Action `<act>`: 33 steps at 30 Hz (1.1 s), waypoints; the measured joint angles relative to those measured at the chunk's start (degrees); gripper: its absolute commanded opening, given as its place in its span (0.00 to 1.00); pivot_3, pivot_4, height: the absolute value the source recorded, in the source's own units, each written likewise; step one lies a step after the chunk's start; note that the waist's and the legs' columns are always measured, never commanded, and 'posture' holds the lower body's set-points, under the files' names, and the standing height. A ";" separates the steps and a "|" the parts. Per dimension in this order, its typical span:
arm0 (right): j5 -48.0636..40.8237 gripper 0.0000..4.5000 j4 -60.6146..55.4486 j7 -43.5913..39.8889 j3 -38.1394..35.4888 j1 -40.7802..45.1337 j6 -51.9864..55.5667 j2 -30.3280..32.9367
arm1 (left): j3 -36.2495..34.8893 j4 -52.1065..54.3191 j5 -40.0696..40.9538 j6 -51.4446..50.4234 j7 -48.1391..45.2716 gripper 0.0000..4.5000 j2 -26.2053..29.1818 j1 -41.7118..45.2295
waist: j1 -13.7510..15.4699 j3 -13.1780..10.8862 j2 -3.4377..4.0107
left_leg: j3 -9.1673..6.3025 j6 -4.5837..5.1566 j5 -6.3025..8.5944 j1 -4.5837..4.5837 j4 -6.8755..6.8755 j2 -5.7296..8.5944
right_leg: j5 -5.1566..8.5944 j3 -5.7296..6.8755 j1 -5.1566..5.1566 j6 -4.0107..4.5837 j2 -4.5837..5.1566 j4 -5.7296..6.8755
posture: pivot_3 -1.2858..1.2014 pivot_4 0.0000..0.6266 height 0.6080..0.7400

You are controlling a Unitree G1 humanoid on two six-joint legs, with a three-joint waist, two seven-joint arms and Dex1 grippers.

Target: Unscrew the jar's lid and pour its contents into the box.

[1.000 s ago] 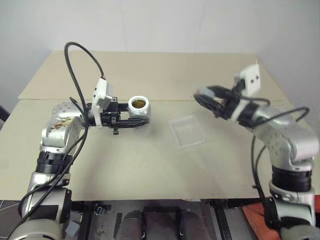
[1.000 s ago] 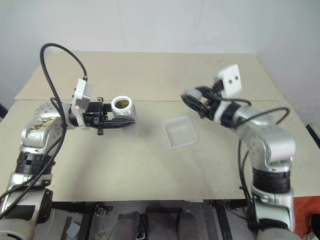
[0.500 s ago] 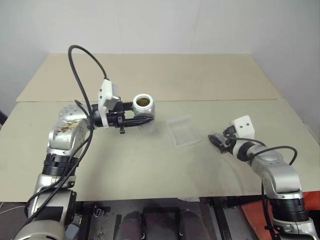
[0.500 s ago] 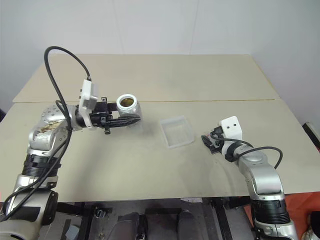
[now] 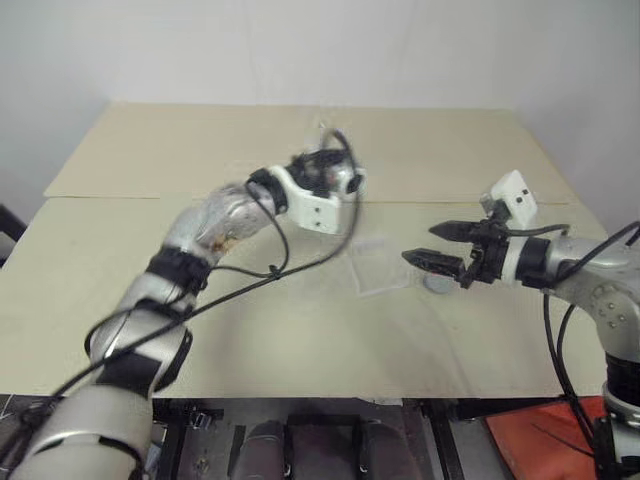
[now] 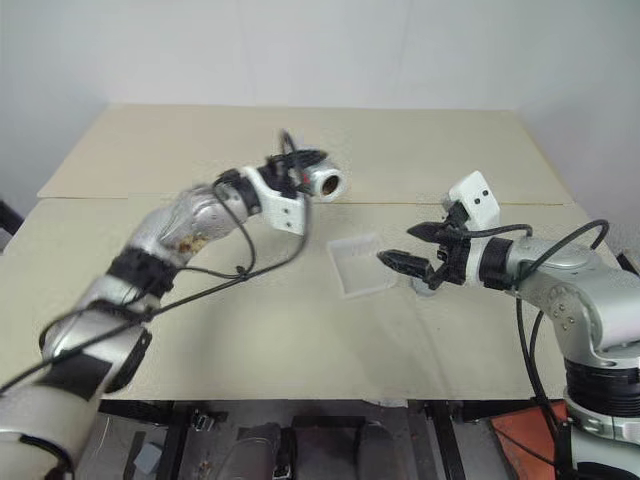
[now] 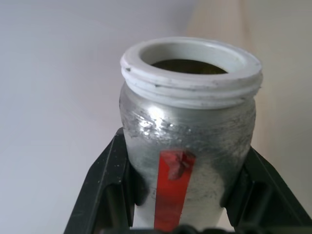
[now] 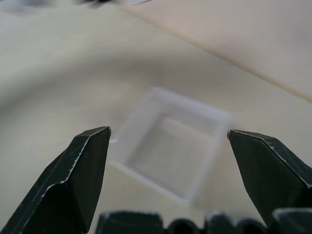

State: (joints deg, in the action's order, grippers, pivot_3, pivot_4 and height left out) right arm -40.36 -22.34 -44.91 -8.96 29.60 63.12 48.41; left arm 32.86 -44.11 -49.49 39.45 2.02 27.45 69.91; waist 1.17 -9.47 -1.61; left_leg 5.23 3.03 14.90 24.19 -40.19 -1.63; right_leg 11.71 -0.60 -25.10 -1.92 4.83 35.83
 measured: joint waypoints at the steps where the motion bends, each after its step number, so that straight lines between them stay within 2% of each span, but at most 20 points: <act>1: -0.82 0.99 -0.34 -1.23 0.93 0.61 0.54 1.49 | 4.41 -2.65 -6.35 0.22 7.08 0.43 -0.73 3.53 | 0.23 0.00 0.00 | 0.02 0.06 0.03 0.10 -0.05 0.02 | -0.02 0.02 -0.05 -0.04 0.03 0.02 | 0.52 0.24 1.00; 5: -2.81 0.99 -1.22 -3.84 2.12 1.88 1.21 3.95 | 19.02 -11.16 -24.19 -2.30 28.59 0.43 -6.36 12.24 | 0.64 -0.01 -0.01 | 0.13 0.24 0.15 0.21 -0.16 0.08 | 0.03 0.03 -0.05 -0.18 0.13 -0.06 | 0.52 0.24 1.00; 9: -2.83 0.99 -0.67 -3.37 2.91 1.97 1.41 5.09 | 27.46 -17.75 -32.40 -6.64 38.19 0.43 -11.99 13.74 | 0.67 -0.02 -0.03 | 0.21 0.25 0.15 0.22 -0.15 0.17 | 0.07 0.01 -0.18 -0.23 0.25 -0.02 | 0.52 0.24 1.00; 13: -3.85 0.99 -0.78 -2.20 1.87 1.88 2.55 5.15 | 31.59 -22.74 -35.24 -9.66 41.95 0.43 -15.07 14.69 | 0.57 -0.04 -0.06 | 0.19 0.24 0.14 0.25 -0.16 0.18 | 0.07 -0.01 -0.26 -0.23 0.28 -0.01 | 0.52 0.24 1.00; 23: -6.57 0.99 -3.45 1.04 -0.69 1.06 3.94 5.15 | 33.52 -25.42 -35.45 -10.57 44.51 0.43 -15.43 15.86 | 0.82 -0.04 -0.07 | 0.10 0.25 0.15 0.26 -0.19 0.29 | 0.07 0.02 -0.23 -0.23 0.41 0.05 | 0.52 0.24 1.00; 26: -6.46 0.99 -3.45 1.39 -0.69 1.01 3.70 5.11 | 31.06 -25.35 -31.20 -6.85 42.64 0.43 -13.84 15.71 | 0.78 -0.04 -0.07 | 0.10 0.25 0.15 0.26 -0.19 0.26 | 0.07 0.02 -0.25 -0.23 0.41 0.07 | 0.52 0.24 1.00; 28: -5.87 0.99 -3.46 1.52 -0.73 0.24 2.32 4.83 | 26.95 -25.32 -26.25 -3.31 39.84 0.43 -11.33 15.21 | 0.56 -0.04 -0.06 | 0.11 0.24 0.15 0.25 -0.19 0.14 | 0.07 0.02 -0.25 -0.23 0.40 0.09 | 0.52 0.24 1.00; 30: -4.76 0.99 -3.56 1.42 -0.93 -1.54 -1.28 4.02 | 18.90 -25.16 -16.58 1.71 32.68 0.43 -7.80 12.91 | 0.14 -0.03 -0.05 | 0.15 0.23 0.14 0.20 -0.19 0.07 | 0.07 0.02 -0.24 -0.23 0.40 0.14 | 0.52 0.24 1.00; 33: -3.12 0.99 -3.44 1.12 -1.19 -3.33 -5.71 3.32 | 3.35 -24.46 5.17 7.14 11.72 0.43 -3.78 5.21 | -0.61 0.01 0.01 | 0.22 -0.11 -0.06 0.12 -0.24 0.01 | 0.07 0.04 -0.18 -0.22 0.41 0.24 | 0.52 0.24 1.00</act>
State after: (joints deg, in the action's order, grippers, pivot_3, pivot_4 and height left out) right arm -43.48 -25.78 -43.79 -10.15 26.27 57.41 51.73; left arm 36.21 -68.57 -44.32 46.59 13.74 23.67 75.12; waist 0.56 -9.47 -1.60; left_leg 5.45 2.93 14.84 24.32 -40.43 -1.62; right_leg 11.77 -0.56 -25.27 -2.15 5.24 36.07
